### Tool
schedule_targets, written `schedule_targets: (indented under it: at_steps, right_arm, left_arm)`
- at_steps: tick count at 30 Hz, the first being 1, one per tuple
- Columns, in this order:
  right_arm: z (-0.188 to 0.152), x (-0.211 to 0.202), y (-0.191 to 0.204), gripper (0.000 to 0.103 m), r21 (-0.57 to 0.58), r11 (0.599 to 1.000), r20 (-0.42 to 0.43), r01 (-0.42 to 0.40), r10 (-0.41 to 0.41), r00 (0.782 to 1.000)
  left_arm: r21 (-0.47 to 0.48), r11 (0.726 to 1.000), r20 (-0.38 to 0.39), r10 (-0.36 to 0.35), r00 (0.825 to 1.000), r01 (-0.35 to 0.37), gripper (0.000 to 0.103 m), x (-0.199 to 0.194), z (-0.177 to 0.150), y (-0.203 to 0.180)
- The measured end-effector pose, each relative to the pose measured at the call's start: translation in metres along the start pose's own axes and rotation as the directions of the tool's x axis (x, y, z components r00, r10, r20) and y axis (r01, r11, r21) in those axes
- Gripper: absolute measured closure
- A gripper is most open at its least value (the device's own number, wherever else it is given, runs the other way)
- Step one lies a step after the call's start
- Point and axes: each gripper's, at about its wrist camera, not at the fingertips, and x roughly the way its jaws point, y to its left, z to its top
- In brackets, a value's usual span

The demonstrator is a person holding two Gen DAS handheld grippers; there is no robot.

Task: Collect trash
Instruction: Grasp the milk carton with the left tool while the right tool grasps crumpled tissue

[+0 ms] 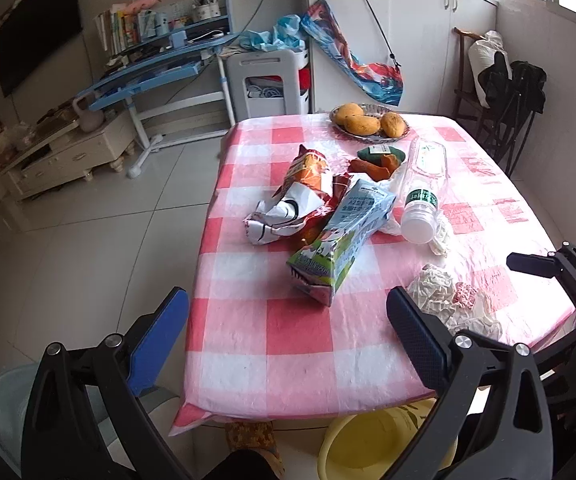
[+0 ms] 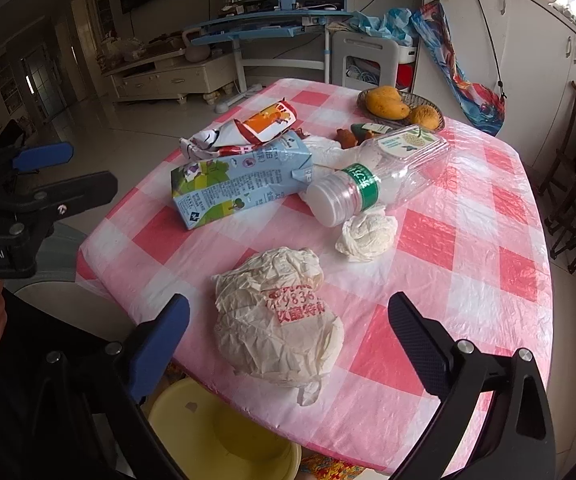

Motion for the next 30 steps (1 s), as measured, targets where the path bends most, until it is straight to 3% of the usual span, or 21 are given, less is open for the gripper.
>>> schedule_targets:
  at_steps: [4,7,11,14,18,19,23,30]
  right_arm:
    - [-0.001,0.011,0.006,0.026,-0.010,1.000,-0.032,-0.013,0.013,0.999]
    - [-0.003,0.023,0.007,0.031,-0.008,1.000,-0.071,-0.014,0.014,0.997]
    - [-0.006,0.032,0.005,0.046,0.009,1.000,-0.105,-0.022,0.022,0.994]
    - [-0.009,0.031,0.000,0.054,0.035,0.999,-0.111,-0.035,0.039,0.993]
    - [-0.012,0.028,-0.007,0.072,0.074,0.995,-0.106,-0.064,0.072,0.992]
    - [-0.012,0.027,-0.008,0.073,0.082,0.994,-0.103,-0.070,0.078,0.992]
    - [-0.012,0.023,-0.012,0.080,0.105,0.991,-0.092,-0.087,0.097,0.991]
    - [-0.011,0.016,-0.012,0.083,0.117,0.991,-0.057,-0.072,0.079,0.995]
  left_arm:
    - [0.080,0.997,-0.023,-0.011,1.000,0.013,0.008,0.018,0.013,-0.015]
    - [0.115,0.993,-0.056,-0.003,0.998,0.010,0.008,0.037,0.024,-0.022]
    - [0.154,0.988,-0.094,-0.011,0.996,0.026,0.016,0.060,0.036,-0.033]
    - [0.190,0.981,-0.136,-0.008,0.991,0.034,0.031,0.081,0.041,-0.046]
    - [0.209,0.976,-0.220,-0.014,0.975,0.062,0.070,0.106,0.040,-0.063]
    - [0.211,0.975,-0.229,-0.024,0.973,0.073,0.073,0.107,0.040,-0.064]
    - [0.184,0.977,-0.197,-0.070,0.978,0.107,0.074,0.093,0.039,-0.066]
    - [0.028,0.986,-0.116,-0.160,0.980,0.164,0.074,0.046,0.032,-0.026]
